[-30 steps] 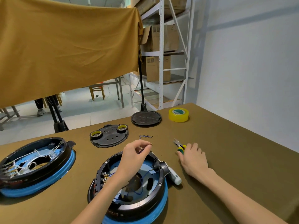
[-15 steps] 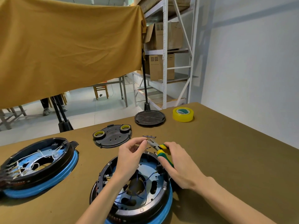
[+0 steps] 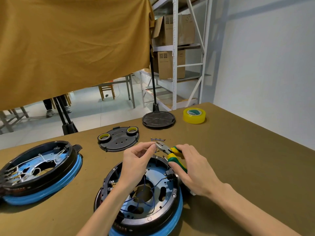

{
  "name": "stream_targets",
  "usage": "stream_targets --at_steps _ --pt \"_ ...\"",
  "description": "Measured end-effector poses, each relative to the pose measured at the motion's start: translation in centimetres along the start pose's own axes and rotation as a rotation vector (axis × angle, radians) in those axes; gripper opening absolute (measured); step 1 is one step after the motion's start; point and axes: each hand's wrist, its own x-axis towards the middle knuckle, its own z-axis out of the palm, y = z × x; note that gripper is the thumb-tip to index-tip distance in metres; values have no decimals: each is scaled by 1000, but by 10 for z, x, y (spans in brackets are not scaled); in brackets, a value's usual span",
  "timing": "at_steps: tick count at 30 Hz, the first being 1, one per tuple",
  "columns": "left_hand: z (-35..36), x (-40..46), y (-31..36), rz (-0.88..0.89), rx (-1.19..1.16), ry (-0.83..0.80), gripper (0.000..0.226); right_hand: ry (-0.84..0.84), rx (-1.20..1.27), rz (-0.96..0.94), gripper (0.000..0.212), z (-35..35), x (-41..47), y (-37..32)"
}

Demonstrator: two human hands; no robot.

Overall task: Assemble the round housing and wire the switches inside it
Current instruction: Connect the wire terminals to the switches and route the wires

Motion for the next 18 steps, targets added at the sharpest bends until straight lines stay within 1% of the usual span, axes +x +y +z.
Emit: stream_targets --at_steps 4,18 --pt "0 0 1 14 -16 -12 14 32 -37 -37 54 -5 0 -2" --pt "0 -1 -1 23 -20 -35 16 41 -96 -94 54 -12 1 -3"
